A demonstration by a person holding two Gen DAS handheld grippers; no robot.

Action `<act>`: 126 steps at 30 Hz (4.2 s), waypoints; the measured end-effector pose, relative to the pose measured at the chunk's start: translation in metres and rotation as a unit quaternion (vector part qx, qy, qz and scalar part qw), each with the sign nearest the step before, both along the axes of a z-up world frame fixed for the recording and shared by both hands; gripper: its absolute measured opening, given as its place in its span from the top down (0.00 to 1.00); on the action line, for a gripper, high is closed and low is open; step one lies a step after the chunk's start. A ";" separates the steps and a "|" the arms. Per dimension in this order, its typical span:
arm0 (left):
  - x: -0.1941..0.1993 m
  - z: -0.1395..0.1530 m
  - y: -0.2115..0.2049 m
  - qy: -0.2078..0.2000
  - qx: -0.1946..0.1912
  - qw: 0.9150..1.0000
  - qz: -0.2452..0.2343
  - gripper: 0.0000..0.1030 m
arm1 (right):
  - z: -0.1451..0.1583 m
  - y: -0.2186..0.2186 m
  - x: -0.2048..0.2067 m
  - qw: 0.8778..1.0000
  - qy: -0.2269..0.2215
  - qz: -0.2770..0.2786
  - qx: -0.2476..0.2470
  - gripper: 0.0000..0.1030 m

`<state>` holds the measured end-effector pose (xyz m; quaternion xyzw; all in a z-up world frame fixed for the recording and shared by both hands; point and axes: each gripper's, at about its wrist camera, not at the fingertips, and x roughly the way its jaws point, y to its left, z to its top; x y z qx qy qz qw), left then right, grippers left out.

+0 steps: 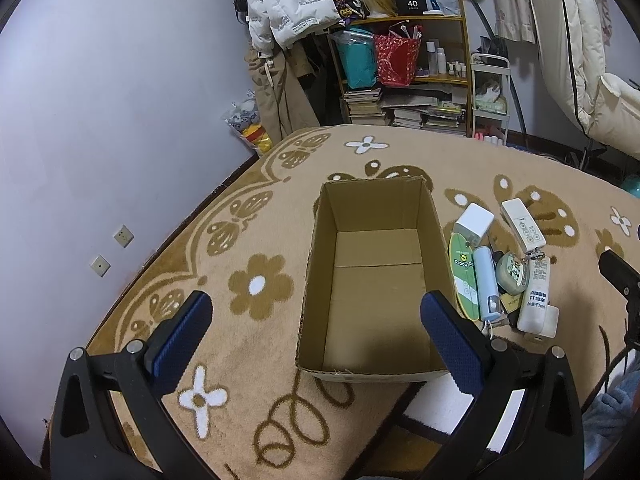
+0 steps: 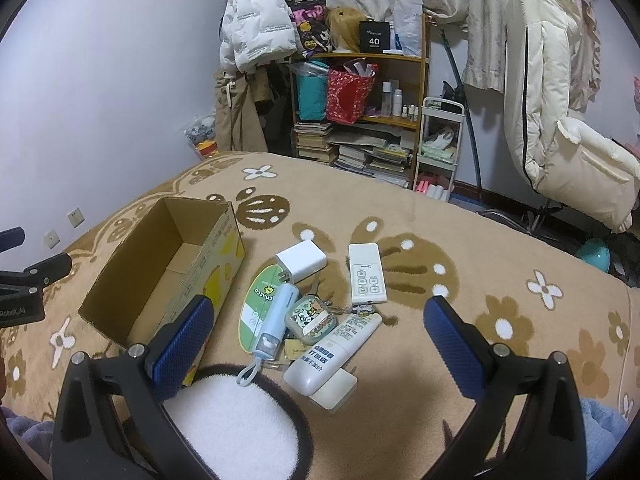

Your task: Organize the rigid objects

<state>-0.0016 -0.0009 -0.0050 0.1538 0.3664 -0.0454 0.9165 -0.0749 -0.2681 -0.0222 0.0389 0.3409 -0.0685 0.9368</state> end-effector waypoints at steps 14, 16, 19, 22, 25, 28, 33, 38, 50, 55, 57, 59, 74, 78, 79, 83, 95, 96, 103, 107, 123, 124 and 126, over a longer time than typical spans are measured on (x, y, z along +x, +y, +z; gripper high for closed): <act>0.000 0.001 0.000 -0.002 0.004 1.000 0.001 0.00 | -0.001 0.001 0.000 1.000 0.000 -0.001 0.000 0.00; 0.000 0.002 0.000 -0.004 0.006 1.000 0.003 0.00 | -0.001 0.001 0.000 1.000 0.000 -0.002 -0.001 0.00; 0.000 0.002 0.002 -0.004 0.004 1.000 0.004 0.00 | -0.001 0.001 -0.001 1.000 0.000 -0.003 0.000 0.00; 0.000 0.002 0.001 -0.004 0.005 1.000 0.004 0.00 | -0.001 0.001 -0.001 1.000 0.000 -0.003 0.000 0.00; 0.000 0.003 0.001 -0.005 0.005 1.000 0.004 0.00 | -0.002 0.000 -0.001 1.000 0.000 -0.003 -0.001 0.00; 0.000 0.003 0.002 -0.007 0.006 1.000 0.007 0.00 | -0.002 0.000 -0.001 1.000 0.001 -0.003 -0.001 0.00; 0.000 0.003 0.002 -0.004 0.004 1.000 0.008 0.00 | -0.002 0.000 0.000 1.000 0.001 -0.003 -0.001 0.00; 0.001 0.003 0.003 -0.002 0.002 1.000 0.010 0.00 | -0.001 0.000 0.000 1.000 0.002 -0.003 -0.002 0.00; 0.024 0.004 0.011 0.018 -0.009 1.000 0.021 0.00 | -0.012 -0.016 0.010 1.000 0.011 -0.009 0.019 0.00; 0.053 -0.002 0.020 0.041 -0.030 0.998 0.042 0.00 | -0.022 -0.021 0.032 0.999 0.033 -0.011 0.022 0.00; 0.062 -0.008 0.020 0.052 -0.031 0.997 0.049 0.00 | -0.030 -0.024 0.039 0.999 0.043 -0.013 0.023 0.00; 0.071 -0.015 0.020 0.062 -0.025 0.996 0.055 0.00 | -0.039 -0.027 0.047 0.998 0.054 -0.016 0.024 0.00; 0.114 -0.068 0.028 0.139 -0.019 0.987 0.080 0.00 | -0.081 -0.035 0.078 0.992 0.120 -0.028 0.035 0.00; 0.115 -0.080 0.028 0.163 -0.015 0.983 0.077 0.11 | -0.096 -0.038 0.078 0.989 0.141 -0.037 0.036 0.00; 0.115 -0.081 0.029 0.165 -0.016 0.983 0.078 0.11 | -0.099 -0.038 0.078 0.988 0.147 -0.038 0.037 0.00; 0.118 -0.088 0.032 0.176 -0.019 0.980 0.086 0.19 | -0.110 -0.038 0.081 0.985 0.167 -0.038 0.034 0.00; 0.114 -0.098 0.035 0.198 -0.048 0.975 0.085 0.53 | -0.131 -0.037 0.080 0.978 0.204 -0.041 0.016 0.00; 0.114 -0.098 0.034 0.199 -0.046 0.975 0.085 0.57 | -0.132 -0.036 0.080 0.978 0.206 -0.041 0.016 0.00; 0.116 -0.104 0.036 0.227 -0.066 0.967 0.098 0.80 | -0.135 -0.036 0.082 0.977 0.206 -0.043 0.019 0.00; 0.114 -0.106 0.040 0.234 -0.065 0.965 0.104 0.89 | -0.144 -0.034 0.084 0.974 0.221 -0.040 0.031 0.00; 0.115 -0.106 0.044 0.237 -0.073 0.963 0.109 0.90 | -0.156 -0.031 0.088 0.971 0.235 -0.033 0.032 0.03; 0.114 -0.106 0.044 0.237 -0.075 0.962 0.110 0.90 | -0.157 -0.031 0.089 0.970 0.236 -0.033 0.039 0.07; 0.114 -0.106 0.044 0.237 -0.073 0.963 0.108 0.90 | -0.156 -0.031 0.089 0.971 0.231 -0.032 0.051 0.15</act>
